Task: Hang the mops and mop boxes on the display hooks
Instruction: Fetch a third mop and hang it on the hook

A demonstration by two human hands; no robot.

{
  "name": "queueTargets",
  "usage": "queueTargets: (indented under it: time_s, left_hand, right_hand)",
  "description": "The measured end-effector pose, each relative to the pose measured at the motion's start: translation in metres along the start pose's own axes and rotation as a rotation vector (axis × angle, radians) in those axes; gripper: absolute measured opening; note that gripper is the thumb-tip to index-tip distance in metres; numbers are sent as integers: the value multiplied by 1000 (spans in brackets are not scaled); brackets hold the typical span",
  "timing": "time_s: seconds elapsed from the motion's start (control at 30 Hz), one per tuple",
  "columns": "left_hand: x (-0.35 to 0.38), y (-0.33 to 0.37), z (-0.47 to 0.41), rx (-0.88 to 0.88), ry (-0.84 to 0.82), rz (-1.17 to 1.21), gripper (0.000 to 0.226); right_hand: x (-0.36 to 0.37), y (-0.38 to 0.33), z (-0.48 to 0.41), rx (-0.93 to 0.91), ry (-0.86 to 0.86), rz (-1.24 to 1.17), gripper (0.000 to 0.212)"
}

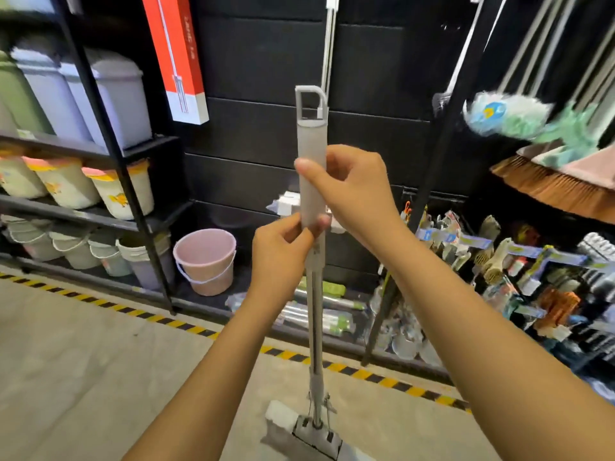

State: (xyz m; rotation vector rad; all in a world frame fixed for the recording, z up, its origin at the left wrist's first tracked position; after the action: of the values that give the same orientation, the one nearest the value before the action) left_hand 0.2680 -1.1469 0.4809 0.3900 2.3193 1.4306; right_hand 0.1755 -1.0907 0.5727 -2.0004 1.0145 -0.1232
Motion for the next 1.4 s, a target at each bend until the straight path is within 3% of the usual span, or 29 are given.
queueTargets:
  time_s: [0.1,0.27,0.37,0.53,0.77,0.9,0.97,1.13,1.4]
  left_hand:
    - [9,1,-69,20,-28,12,36]
    - [22,15,-187,76,-145,79,13]
    - [28,14,-249,74,-259,99,14]
    - [34,12,-339,138,-407,64,26]
    - [51,19,-444,185,-508,44,33]
    - [57,32,-502,243,-428,-7,36]
    - [55,39,-527,280,-310,-40,31]
    - [43,59,-585,378,20,-34,27]
    - [39,75,-659,478,136,26,20]
  right_hand:
    - [-5,2,-61,-51,73,83,30]
    - [-11,18,-171,0,155,117,38]
    - [-2,43,-233,100,47,44,34]
    - [9,75,-306,129,-195,-329,25]
    - [-2,107,-405,35,13,-278,24]
    - [-10,116,-463,-22,86,-253,19]
    - [-9,118,-489,-64,114,-187,15]
    - [-17,122,-549,-96,197,-214,32]
    - [-6,120,-639,-120,-160,-293,15]
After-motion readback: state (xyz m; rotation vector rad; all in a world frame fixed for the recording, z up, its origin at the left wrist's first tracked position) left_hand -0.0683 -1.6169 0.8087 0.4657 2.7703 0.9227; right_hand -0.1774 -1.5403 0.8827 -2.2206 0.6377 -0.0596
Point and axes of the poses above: each hand's wrist, its own z-axis away from the middle knuckle, its own x-axis out of the palm, y = z × x, the point moved 9 cm from there along -z, towards the middle knuckle, and after that the axes turned 8 degrees about -z, right-handed, at the moved point
